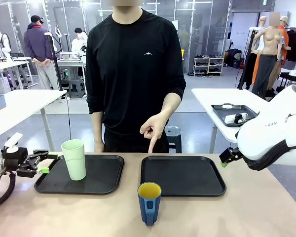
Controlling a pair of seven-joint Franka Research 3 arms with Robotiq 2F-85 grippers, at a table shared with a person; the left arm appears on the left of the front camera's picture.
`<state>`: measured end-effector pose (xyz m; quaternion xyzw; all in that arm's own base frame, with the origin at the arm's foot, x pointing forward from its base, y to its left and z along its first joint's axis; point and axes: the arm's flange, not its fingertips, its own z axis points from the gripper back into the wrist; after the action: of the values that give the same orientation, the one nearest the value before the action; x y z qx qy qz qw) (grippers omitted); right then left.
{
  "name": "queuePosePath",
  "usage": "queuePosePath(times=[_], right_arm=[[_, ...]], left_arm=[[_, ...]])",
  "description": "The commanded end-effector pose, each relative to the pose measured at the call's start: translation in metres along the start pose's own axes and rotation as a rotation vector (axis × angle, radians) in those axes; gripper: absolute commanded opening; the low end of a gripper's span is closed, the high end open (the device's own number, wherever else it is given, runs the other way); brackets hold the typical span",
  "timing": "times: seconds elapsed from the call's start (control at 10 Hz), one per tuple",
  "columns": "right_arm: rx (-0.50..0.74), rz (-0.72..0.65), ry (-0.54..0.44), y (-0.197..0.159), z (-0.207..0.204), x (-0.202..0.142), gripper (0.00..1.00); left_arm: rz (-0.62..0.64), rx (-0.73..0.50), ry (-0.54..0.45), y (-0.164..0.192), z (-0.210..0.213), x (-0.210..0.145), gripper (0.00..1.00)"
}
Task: Sort and store the cups by type.
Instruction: Pick up the Handle plastic cup and place it into the empty Flat Tray.
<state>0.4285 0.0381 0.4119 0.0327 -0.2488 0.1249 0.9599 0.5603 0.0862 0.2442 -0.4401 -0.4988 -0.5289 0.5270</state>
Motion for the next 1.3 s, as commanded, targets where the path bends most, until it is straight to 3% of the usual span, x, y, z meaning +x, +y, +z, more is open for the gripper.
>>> queuePosePath(times=[0.0, 0.1, 0.3, 0.5, 0.7, 1.0, 1.1, 1.2], right_arm=[[-0.038, 0.215, -0.009, -0.006, 0.010, -0.011, 1.00], [-0.044, 0.334, 0.039, -0.008, 0.013, -0.010, 1.00], [-0.062, 0.435, 0.083, -0.018, 0.016, -0.007, 1.00], [-0.071, 0.467, 0.100, -0.021, 0.015, -0.001, 1.00], [-0.036, 0.554, 0.091, -0.018, 0.011, 0.004, 1.00], [0.060, 0.669, 0.087, -0.019, 0.001, 0.006, 1.00], [0.051, 0.708, 0.109, -0.019, -0.004, 0.005, 1.00], [0.068, 0.637, 0.140, -0.021, -0.004, 0.007, 1.00]], left_arm=[[-0.008, 0.023, 0.148, -0.030, 0.005, 0.016, 1.00], [0.004, 0.057, 0.246, -0.045, 0.007, 0.023, 1.00], [0.018, 0.076, 0.337, -0.068, 0.004, 0.036, 1.00], [0.030, 0.103, 0.470, -0.091, 0.003, 0.049, 1.00], [0.032, 0.194, 0.687, -0.115, 0.005, 0.062, 1.00], [0.110, 0.197, 0.813, -0.128, 0.012, 0.066, 1.00], [0.118, 0.206, 0.796, -0.128, 0.015, 0.067, 1.00], [0.128, 0.217, 0.783, -0.124, 0.018, 0.067, 1.00]])
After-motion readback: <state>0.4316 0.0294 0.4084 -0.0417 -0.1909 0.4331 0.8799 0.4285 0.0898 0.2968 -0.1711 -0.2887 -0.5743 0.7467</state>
